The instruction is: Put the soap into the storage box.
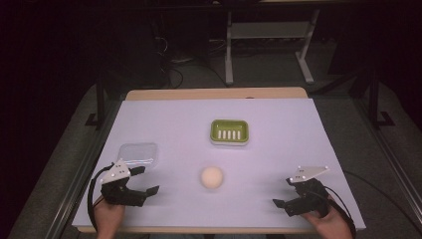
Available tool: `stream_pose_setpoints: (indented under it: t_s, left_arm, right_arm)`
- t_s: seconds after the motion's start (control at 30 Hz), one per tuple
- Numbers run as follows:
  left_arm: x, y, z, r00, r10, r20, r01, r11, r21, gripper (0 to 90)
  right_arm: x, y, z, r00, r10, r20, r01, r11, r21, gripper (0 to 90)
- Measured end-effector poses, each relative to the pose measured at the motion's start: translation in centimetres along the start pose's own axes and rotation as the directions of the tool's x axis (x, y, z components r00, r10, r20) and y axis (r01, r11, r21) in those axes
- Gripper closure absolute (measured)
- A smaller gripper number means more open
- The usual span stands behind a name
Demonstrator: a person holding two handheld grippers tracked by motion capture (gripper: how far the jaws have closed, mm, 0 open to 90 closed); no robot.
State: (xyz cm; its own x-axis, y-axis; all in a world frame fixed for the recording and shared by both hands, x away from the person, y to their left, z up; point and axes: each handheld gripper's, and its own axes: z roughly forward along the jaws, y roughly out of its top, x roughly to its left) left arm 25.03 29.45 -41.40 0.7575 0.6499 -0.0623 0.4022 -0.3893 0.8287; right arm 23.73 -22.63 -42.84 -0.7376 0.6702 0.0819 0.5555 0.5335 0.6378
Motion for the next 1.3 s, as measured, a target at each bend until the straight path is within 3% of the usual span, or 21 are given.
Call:
stream_pose_setpoints:
  t_s: [0.23, 0.5, 0.63, 0.77, 0.93, 1.3]
  left_arm:
    - [0.0, 0.0, 0.1, 0.9999, -0.012, 0.003, 0.012, 0.9999, 0.000, 13.1]
    - [0.1, -0.1, 0.1, 0.9998, -0.022, 0.000, 0.022, 0.9998, -0.001, 13.1]
    - [0.1, -0.1, 0.2, 0.9991, -0.041, 0.007, 0.041, 0.9991, -0.012, 13.1]
    - [0.2, -0.2, 0.3, 0.9997, -0.025, 0.008, 0.025, 0.9997, -0.001, 13.1]
    - [0.2, -0.3, 0.4, 0.9992, -0.037, 0.014, 0.037, 0.9993, 0.001, 13.1]
    - [0.3, -0.3, 0.4, 0.9991, -0.042, 0.007, 0.042, 0.9991, 0.001, 13.1]
  right_arm:
    - [0.0, 0.1, 0.0, 0.9999, -0.012, -0.006, 0.012, 1.000, 0.007, 14.6]
    - [0.4, 1.4, 0.4, 0.9992, -0.033, -0.021, 0.034, 0.999, 0.043, 14.9]
    - [0.9, 3.1, 0.6, 0.9981, -0.059, -0.021, 0.060, 0.996, 0.061, 14.9]
    - [1.3, 4.6, 0.7, 0.9956, -0.087, -0.033, 0.090, 0.993, 0.079, 14.9]
    - [1.9, 6.6, 1.2, 0.9916, -0.121, -0.047, 0.125, 0.986, 0.110, 14.9]
    - [2.5, 9.5, 2.2, 0.9820, -0.174, -0.073, 0.183, 0.972, 0.144, 15.9]
